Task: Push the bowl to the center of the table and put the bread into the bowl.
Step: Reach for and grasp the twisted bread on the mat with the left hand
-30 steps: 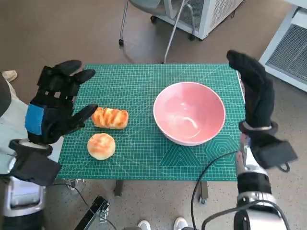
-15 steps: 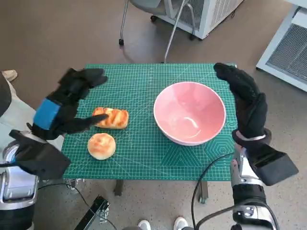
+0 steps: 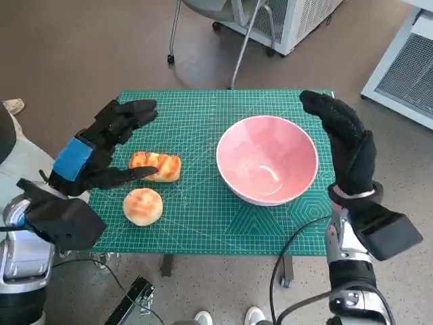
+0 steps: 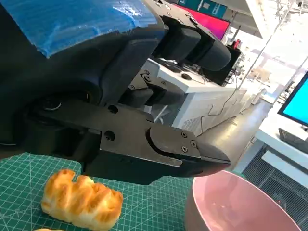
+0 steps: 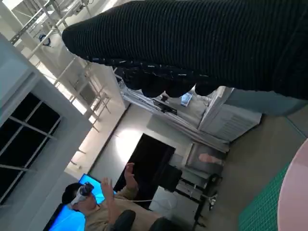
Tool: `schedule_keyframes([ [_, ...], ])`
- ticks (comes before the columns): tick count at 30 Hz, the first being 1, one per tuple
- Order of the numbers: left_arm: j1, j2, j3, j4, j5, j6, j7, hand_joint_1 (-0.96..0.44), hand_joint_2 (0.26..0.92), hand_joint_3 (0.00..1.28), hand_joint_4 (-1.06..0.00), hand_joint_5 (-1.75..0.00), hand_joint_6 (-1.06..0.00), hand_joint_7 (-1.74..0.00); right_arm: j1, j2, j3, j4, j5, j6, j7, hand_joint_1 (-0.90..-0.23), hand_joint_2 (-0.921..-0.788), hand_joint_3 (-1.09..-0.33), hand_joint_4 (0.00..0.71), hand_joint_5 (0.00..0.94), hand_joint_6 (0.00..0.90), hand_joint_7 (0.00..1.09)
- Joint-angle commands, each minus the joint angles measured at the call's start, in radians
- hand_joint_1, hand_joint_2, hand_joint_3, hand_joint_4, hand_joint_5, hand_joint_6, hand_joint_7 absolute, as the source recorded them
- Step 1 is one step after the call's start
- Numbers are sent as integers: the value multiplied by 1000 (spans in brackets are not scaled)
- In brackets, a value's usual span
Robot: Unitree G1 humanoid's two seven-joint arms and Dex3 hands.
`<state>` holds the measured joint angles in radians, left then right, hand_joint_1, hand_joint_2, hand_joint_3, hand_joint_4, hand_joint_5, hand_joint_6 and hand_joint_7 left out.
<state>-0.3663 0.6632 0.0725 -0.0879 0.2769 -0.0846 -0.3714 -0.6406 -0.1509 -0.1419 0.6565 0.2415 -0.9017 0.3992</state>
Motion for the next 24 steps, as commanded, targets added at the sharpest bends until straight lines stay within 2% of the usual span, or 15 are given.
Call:
schedule_keyframes([
  [1, -49, 52, -70, 37, 99, 79, -53, -98, 875, 3, -228, -128, -275, -334, 23, 21, 7, 6, 5, 11, 6, -574, -921, -701, 348, 18, 64, 820],
  [6, -123, 98, -166, 50, 228, 217, -164, -70, 846, 1, -165, -18, -297, -144, 25, 28, 9, 2, -5, 8, -1, -561, -921, -704, 348, 17, 64, 819],
  [11, -201, 94, -254, 89, 333, 288, -222, -49, 819, 0, -113, -3, -279, -79, 19, 27, 7, 12, -11, 6, -4, -553, -921, -705, 349, 17, 60, 818],
  [24, -344, 16, -431, 355, 486, 240, -177, -13, 799, 0, -140, -11, -332, -54, 19, 29, 3, 17, -3, 4, 2, -551, -921, -704, 350, 16, 54, 821],
])
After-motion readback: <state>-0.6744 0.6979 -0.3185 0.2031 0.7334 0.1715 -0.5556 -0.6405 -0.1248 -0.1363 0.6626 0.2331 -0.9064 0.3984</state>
